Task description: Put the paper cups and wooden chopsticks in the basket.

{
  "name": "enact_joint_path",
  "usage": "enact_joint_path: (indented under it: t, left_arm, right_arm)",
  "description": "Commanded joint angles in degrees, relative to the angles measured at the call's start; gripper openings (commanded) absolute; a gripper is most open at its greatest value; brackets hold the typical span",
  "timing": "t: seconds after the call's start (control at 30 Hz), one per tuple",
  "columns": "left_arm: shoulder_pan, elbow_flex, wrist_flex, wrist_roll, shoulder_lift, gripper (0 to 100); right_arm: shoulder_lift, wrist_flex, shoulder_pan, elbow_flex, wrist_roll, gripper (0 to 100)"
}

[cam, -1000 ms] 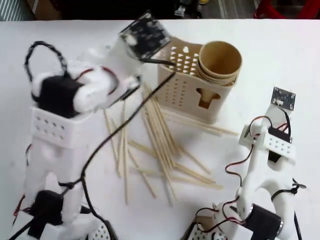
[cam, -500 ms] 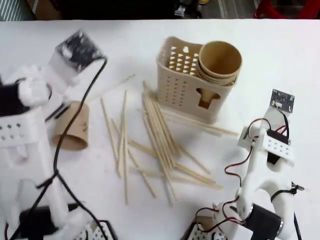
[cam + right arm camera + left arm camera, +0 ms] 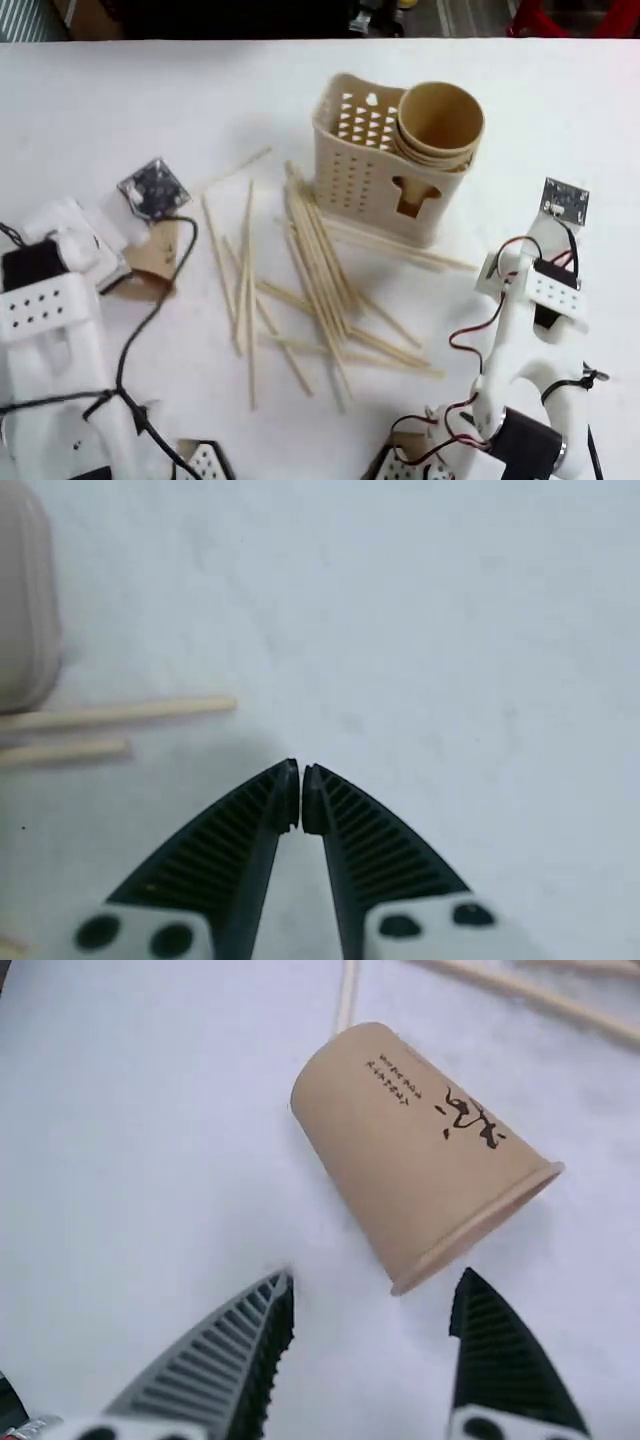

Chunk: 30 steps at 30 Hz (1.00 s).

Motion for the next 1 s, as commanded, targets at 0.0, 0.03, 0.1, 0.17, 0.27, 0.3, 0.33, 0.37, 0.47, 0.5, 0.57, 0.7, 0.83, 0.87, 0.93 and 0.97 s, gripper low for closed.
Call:
enact_joint_path:
  t: [0.0,0.03,0.1,0.17,0.27,0.3,0.33,0.37,0.47,0.5,0.57,0.7,0.83,0.87,0.93,0.97]
  left_arm:
    - [-0.57,7.65,-9.76,-0.53,-2.15,26]
    - [-0.48,9.49,-11.96,-0.44,-2.15,26]
    - [-0.48,13.71,-17.85,-0.35,-2.15,26]
    - [-0.48,18.81,-25.67,0.70,-2.15,26]
    - [-0.40,25.32,-37.19,6.68,-2.51,24]
    - [-0.31,26.81,-40.00,7.91,-2.68,22]
    - [-0.13,27.60,-41.76,8.18,-2.68,20]
    - [0.40,27.87,-42.29,8.18,-2.68,17]
    - [1.54,27.16,-41.23,8.18,-2.77,7]
    - [2.07,26.55,-40.44,8.44,-3.21,4]
    - [2.59,24.97,-37.45,8.62,-4.62,2]
    - [5.14,21.45,-26.73,9.14,-10.15,2]
    - [8.40,16.26,-14.33,17.23,-18.42,2]
    - [9.45,14.59,-11.52,18.99,-20.62,2]
    - [12.09,11.25,-6.59,21.80,-24.57,2]
    - [13.67,9.41,-4.48,23.47,-26.33,2]
  right_arm:
    - [-1.71,-0.75,-0.57,-0.35,0.18,2.5]
    - [-1.71,-0.75,-0.57,-0.35,0.18,2.5]
    - [-1.71,-0.75,-0.57,-0.35,0.18,2.5]
    - [-1.71,-0.75,-0.57,-0.35,0.18,2.5]
    - [-1.71,-0.75,-0.57,-0.35,0.18,2.5]
    - [-1.71,-0.75,-0.57,-0.35,0.18,2.5]
    - [-1.71,-0.75,-0.57,-0.35,0.18,2.5]
    - [-1.71,-0.75,-0.57,-0.35,0.18,2.5]
    - [-1.71,-0.75,-0.57,-0.35,0.18,2.5]
    - [-1.71,-0.75,-0.57,-0.35,0.18,2.5]
    - [-1.71,-0.84,-0.57,-0.35,0.18,2.5]
    - [-1.71,-0.84,-0.57,-0.35,0.18,2.5]
    - [-1.71,-0.84,-0.57,-0.35,0.18,2.5]
    - [-1.71,-0.84,-0.57,-0.35,0.18,2.5]
    - [-1.71,-0.84,-0.57,-0.35,0.18,2.5]
    - [-1.71,-0.84,-0.57,-0.35,0.18,2.5]
